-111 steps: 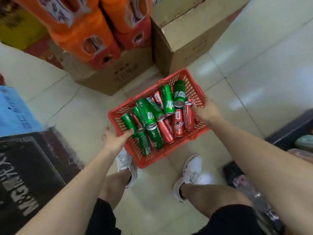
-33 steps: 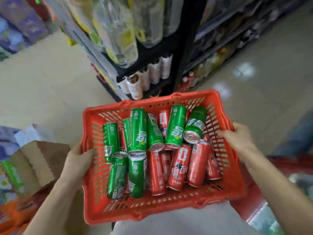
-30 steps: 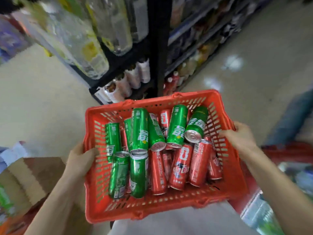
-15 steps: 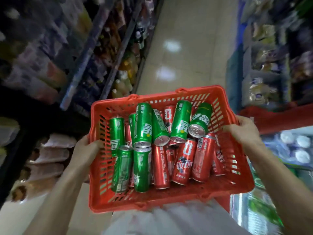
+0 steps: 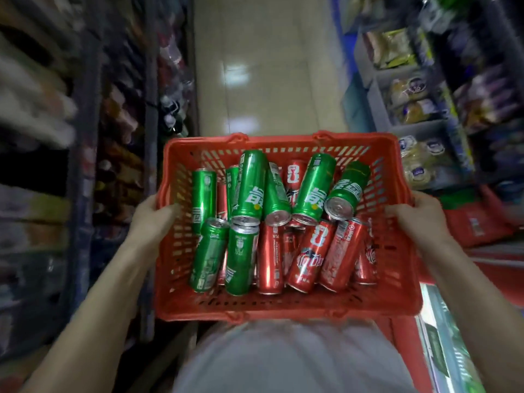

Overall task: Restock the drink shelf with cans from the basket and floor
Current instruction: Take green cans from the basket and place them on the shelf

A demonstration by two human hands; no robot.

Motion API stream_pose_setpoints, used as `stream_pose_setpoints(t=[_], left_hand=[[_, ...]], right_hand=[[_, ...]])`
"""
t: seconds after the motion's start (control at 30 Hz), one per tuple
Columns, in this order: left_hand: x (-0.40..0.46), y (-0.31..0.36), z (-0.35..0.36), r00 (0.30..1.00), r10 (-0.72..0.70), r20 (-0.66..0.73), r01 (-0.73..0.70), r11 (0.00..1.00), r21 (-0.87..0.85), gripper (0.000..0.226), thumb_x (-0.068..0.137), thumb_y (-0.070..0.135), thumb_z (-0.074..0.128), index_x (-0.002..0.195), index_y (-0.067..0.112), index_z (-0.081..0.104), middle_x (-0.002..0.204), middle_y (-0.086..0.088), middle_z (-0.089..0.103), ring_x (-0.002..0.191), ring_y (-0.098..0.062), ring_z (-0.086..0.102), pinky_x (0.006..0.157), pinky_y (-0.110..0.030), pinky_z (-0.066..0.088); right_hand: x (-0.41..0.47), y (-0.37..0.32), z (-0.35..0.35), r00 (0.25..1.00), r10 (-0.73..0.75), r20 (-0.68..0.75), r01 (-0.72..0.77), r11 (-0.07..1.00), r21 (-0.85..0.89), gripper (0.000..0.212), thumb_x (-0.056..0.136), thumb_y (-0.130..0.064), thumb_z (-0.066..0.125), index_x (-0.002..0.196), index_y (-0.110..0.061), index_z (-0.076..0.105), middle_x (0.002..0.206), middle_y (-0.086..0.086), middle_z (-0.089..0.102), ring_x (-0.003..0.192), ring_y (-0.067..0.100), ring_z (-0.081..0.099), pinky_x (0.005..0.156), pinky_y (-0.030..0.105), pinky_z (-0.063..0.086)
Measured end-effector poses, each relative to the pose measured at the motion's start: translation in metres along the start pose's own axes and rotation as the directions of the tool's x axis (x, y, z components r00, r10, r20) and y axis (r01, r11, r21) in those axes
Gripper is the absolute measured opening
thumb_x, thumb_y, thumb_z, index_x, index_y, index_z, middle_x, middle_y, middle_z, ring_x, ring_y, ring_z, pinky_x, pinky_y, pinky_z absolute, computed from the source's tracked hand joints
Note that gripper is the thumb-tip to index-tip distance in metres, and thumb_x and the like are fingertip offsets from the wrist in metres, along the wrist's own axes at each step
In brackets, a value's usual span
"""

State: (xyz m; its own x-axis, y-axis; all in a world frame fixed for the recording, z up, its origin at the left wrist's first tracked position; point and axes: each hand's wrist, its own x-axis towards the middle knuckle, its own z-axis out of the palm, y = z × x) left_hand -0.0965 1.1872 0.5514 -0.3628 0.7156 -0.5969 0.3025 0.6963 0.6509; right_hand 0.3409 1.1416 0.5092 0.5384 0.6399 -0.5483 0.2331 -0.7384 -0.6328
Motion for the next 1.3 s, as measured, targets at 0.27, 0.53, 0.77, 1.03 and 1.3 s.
stream_pose_setpoints(t=[0.27, 0.53, 0.77, 1.03, 1.3], left_hand=[[0.146, 0.181, 0.041, 0.998, 0.060, -0.015, -0.060, 0.998, 0.004, 0.025, 0.090, 0.001, 0.062, 0.087, 0.026, 0.064, 0.084, -0.010, 0.069, 0.074, -0.027, 0.066, 0.064, -0.033, 0.052], [0.293, 0.350, 0.084, 1.000, 0.015, -0.018, -0.016, 0.998, -0.054, 0.027, 0.087, -0.003, 0.060, 0.088, 0.022, 0.067, 0.082, -0.008, 0.069, 0.073, -0.027, 0.065, 0.068, -0.034, 0.053], [0.459, 0.504, 0.118, 1.000, -0.013, 0.016, 0.014, 0.996, -0.083, 0.022, 0.084, 0.000, 0.064, 0.092, 0.019, 0.070, 0.092, -0.016, 0.074, 0.084, -0.037, 0.071, 0.081, -0.048, 0.059], [0.621, 0.701, 0.150, 1.000, -0.004, 0.001, 0.004, 0.999, -0.053, 0.020, 0.084, 0.002, 0.064, 0.092, 0.018, 0.072, 0.093, -0.018, 0.076, 0.082, -0.036, 0.071, 0.084, -0.053, 0.059], [0.781, 0.869, 0.195, 0.995, -0.073, -0.074, 0.065, 0.992, -0.113, 0.018, 0.074, 0.005, 0.067, 0.088, 0.015, 0.072, 0.087, -0.020, 0.073, 0.077, -0.032, 0.066, 0.076, -0.046, 0.053]], right_hand=[[0.157, -0.163, 0.027, 0.999, -0.028, 0.024, 0.027, 0.998, 0.049, 0.017, 0.080, -0.013, 0.072, 0.094, -0.023, 0.072, 0.083, 0.000, 0.078, 0.076, 0.026, 0.076, 0.084, 0.050, 0.062], [0.324, -0.350, 0.033, 0.995, -0.101, 0.021, 0.101, 0.995, -0.023, 0.023, 0.082, -0.011, 0.072, 0.100, -0.025, 0.074, 0.082, -0.003, 0.077, 0.071, 0.022, 0.076, 0.076, 0.042, 0.063], [0.472, -0.505, 0.060, 0.994, -0.095, -0.061, 0.093, 0.995, -0.036, 0.027, 0.062, -0.022, 0.071, 0.088, -0.027, 0.075, 0.079, 0.000, 0.078, 0.072, 0.029, 0.075, 0.077, 0.052, 0.064], [0.643, -0.684, 0.093, 0.997, -0.058, -0.057, 0.059, 0.998, 0.007, 0.022, 0.065, -0.014, 0.075, 0.086, -0.022, 0.076, 0.072, -0.001, 0.076, 0.069, 0.027, 0.074, 0.075, 0.048, 0.064], [0.854, -0.881, 0.126, 0.989, -0.141, 0.041, 0.142, 0.990, -0.023, 0.030, 0.057, -0.020, 0.072, 0.085, -0.028, 0.077, 0.074, 0.001, 0.077, 0.071, 0.029, 0.075, 0.077, 0.051, 0.063]])
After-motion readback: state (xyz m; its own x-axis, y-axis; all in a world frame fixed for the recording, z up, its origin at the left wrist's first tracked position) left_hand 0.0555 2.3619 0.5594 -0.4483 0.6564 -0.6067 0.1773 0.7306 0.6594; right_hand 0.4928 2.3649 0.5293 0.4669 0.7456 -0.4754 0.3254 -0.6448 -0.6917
